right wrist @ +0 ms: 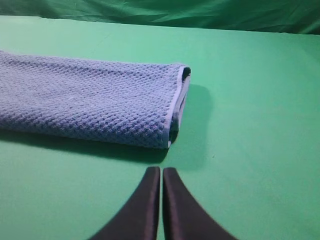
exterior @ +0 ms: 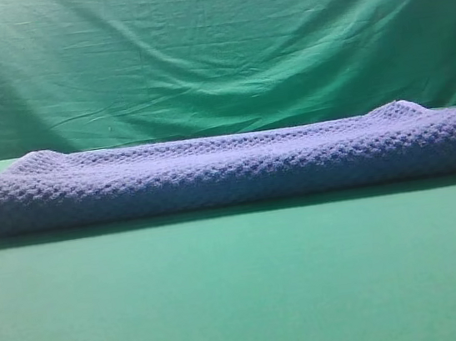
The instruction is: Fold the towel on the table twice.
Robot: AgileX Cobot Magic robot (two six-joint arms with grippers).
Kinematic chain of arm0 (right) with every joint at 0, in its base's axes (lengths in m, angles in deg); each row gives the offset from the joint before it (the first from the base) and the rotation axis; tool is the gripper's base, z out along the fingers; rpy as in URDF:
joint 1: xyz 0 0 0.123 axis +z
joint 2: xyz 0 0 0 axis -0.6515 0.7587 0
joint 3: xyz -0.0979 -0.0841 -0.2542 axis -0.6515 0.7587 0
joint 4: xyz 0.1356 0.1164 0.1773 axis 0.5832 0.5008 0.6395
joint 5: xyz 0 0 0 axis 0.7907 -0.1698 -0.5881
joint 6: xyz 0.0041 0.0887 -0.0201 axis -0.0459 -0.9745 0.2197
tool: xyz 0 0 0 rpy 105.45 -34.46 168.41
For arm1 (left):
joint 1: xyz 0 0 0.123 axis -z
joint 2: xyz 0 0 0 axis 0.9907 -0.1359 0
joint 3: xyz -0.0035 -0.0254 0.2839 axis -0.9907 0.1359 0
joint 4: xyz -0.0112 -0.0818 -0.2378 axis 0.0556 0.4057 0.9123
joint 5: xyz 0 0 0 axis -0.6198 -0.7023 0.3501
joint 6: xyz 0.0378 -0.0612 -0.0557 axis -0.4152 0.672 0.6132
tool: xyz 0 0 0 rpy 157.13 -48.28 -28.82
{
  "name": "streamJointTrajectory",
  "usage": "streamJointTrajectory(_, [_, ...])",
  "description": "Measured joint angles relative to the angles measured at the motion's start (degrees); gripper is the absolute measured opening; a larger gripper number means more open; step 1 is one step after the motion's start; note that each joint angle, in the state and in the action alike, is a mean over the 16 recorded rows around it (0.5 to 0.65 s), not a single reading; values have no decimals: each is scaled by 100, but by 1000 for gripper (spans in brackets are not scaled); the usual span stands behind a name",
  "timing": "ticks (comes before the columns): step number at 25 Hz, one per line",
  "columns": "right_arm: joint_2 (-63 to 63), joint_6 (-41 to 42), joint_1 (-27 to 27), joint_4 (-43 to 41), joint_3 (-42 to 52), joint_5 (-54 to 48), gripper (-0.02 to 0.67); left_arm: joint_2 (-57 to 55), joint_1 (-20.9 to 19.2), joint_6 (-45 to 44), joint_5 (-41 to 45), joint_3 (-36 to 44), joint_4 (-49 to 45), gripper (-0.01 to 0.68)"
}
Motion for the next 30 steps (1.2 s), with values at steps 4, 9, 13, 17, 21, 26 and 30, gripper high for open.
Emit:
streamJointTrajectory(4, [0,0,-129,0,0,1,0,0,-119,0,0,0,6,0])
streamJointTrajectory(9, [0,0,-441,0,0,2,0,0,-338,0,0,0,19,0])
streamJointTrajectory(13, [0,0,-748,0,0,4,0,0,-513,0,0,0,31,0])
streamJointTrajectory(17, [0,0,-1024,0,0,5,0,0,-631,0,0,0,39,0])
streamJointTrajectory(21, [0,0,-1177,0,0,6,0,0,-674,0,0,0,40,0])
streamJointTrajectory(26, [0,0,-1232,0,0,6,0,0,-676,0,0,0,40,0])
streamJointTrajectory(30, [0,0,-1235,0,0,6,0,0,-676,0,-1,0,40,0])
